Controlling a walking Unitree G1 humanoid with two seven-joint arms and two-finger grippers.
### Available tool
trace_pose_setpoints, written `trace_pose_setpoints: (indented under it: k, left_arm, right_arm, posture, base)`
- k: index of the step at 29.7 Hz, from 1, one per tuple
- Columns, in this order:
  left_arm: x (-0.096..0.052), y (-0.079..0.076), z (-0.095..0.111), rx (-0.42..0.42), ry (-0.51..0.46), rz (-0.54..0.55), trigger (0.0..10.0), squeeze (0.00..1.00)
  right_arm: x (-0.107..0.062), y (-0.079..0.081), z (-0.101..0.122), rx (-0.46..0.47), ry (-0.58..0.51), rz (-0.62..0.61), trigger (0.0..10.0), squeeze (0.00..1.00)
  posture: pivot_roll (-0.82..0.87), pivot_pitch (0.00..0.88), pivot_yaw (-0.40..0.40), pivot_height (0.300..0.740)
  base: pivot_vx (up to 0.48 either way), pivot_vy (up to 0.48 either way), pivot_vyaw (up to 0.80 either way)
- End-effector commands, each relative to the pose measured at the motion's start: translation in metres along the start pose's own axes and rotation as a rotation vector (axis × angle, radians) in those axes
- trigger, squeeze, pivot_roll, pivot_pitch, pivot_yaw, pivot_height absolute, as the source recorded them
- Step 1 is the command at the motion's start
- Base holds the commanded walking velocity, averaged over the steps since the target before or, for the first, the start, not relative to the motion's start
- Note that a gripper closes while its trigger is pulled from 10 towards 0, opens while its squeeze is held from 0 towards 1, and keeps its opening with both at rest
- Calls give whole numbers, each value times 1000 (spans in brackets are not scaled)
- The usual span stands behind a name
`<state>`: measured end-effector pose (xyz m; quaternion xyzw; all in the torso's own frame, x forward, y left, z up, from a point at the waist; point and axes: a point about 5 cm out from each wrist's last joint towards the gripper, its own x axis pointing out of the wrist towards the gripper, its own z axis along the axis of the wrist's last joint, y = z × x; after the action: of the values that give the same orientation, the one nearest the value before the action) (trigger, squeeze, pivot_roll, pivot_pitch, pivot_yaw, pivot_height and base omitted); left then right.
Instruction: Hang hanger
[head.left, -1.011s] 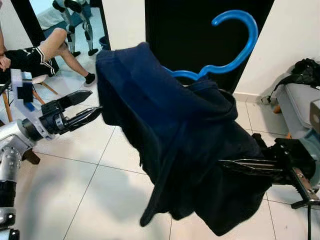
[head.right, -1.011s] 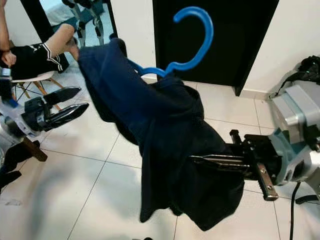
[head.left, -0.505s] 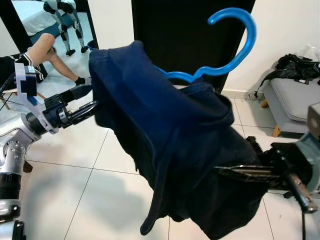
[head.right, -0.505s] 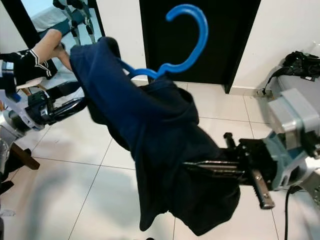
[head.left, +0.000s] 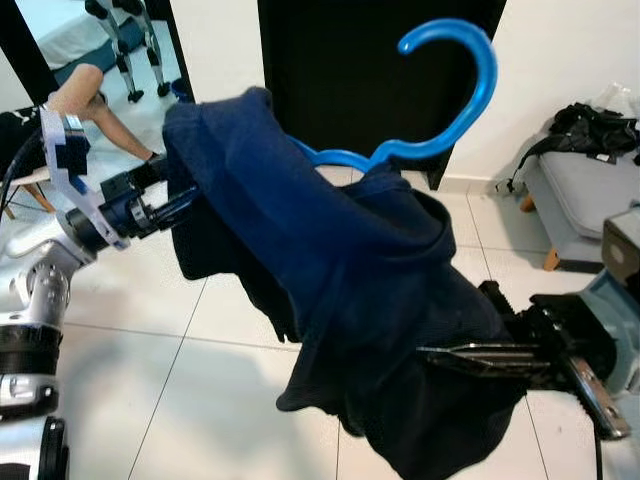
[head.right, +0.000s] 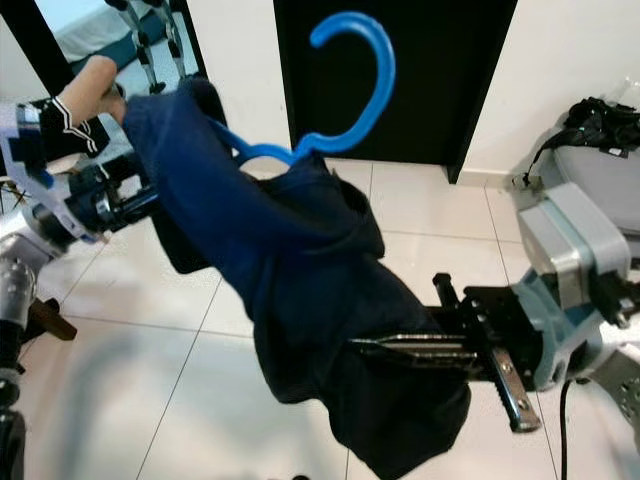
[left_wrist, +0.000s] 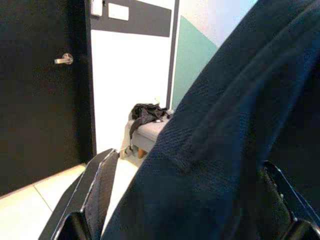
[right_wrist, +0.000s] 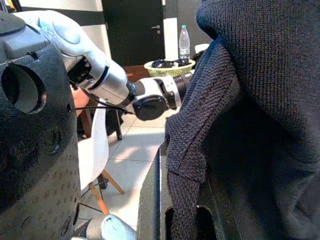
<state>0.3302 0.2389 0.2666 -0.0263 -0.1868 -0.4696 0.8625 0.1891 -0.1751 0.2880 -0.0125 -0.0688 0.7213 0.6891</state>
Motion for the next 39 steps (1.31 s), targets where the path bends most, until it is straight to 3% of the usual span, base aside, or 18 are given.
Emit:
trace_pose_setpoints:
  k: [1, 2, 10, 15, 17, 18, 19, 21, 22, 24, 27, 33, 36, 39]
  left_arm:
    - [-1, -1, -5, -5, 15, -4, 5412, 0]
    - [0, -3, -8, -20, 24, -32, 0, 0]
    - [1, -4, -10, -30, 27, -38, 0, 0]
    - [-5, 5, -3, 5, 0, 52, 0, 0]
    - [-5, 5, -3, 5, 0, 52, 0, 0]
    - [-7, 7, -2, 15, -11, 81, 0, 0]
    - [-7, 7, -2, 15, -11, 81, 0, 0]
    - [-12, 11, 1, 31, -37, 151, 0, 0]
    - [-12, 11, 1, 31, -37, 151, 0, 0]
    - [-16, 13, 2, 26, -67, 202, 0, 0]
    - [-18, 12, 1, 14, -75, 214, 0, 0]
    - [-19, 10, -1, 5, -77, 223, 0, 0]
    - [-22, 11, -1, 14, -102, 278, 0, 0]
    - [-23, 12, -2, 7, -126, 298, 0, 0]
  right_arm:
    - [5, 6, 8, -37, -9, 47, 10000, 0]
    - [5, 6, 9, -43, -10, 43, 10000, 0]
    - [2, 4, 9, -50, -10, 8, 10000, 0]
    - [-6, -14, -11, -55, 84, -186, 10000, 0]
    - [-6, -14, -11, -55, 84, -186, 10000, 0]
    - [-9, -21, -19, -53, 123, -262, 10000, 0]
    - [-9, -21, -19, -53, 123, -262, 10000, 0]
    - [-21, -40, -37, -61, 226, -452, 10000, 0]
    - [-21, -40, -37, -61, 226, -452, 10000, 0]
    - [-30, -55, -49, -81, 292, -622, 10000, 0]
    - [-32, -61, -51, -90, 280, -690, 10000, 0]
    - [-31, -62, -51, -96, 254, -713, 10000, 0]
    - [-32, -61, -66, -108, 336, -736, 10000, 0]
    - [-29, -66, -71, -116, 318, -781, 10000, 0]
  posture:
    - [-70, 130, 34, 740]
    - [-74, 130, 37, 740]
    - [-74, 130, 39, 740]
    - [-63, 132, 37, 740]
    - [-63, 132, 37, 740]
    - [-60, 133, 36, 740]
    - [-60, 133, 36, 740]
    - [-57, 134, 35, 740]
    - [-57, 134, 35, 740]
    - [-53, 134, 33, 740]
    - [-47, 132, 33, 740]
    - [-45, 130, 32, 740]
    - [-47, 128, 29, 740]
    - [-47, 129, 30, 740]
  base:
    - [0, 0, 0]
    - [0, 0, 0]
    - [0, 0, 0]
    - [0, 0, 0]
    - [0, 0, 0]
    - [0, 0, 0]
    - [0, 0, 0]
    - [0, 0, 0]
    - [0, 0, 0]
    - [0, 0, 0]
    - [0, 0, 0]
    - [0, 0, 0]
    - [0, 0, 0]
    - [0, 0, 0]
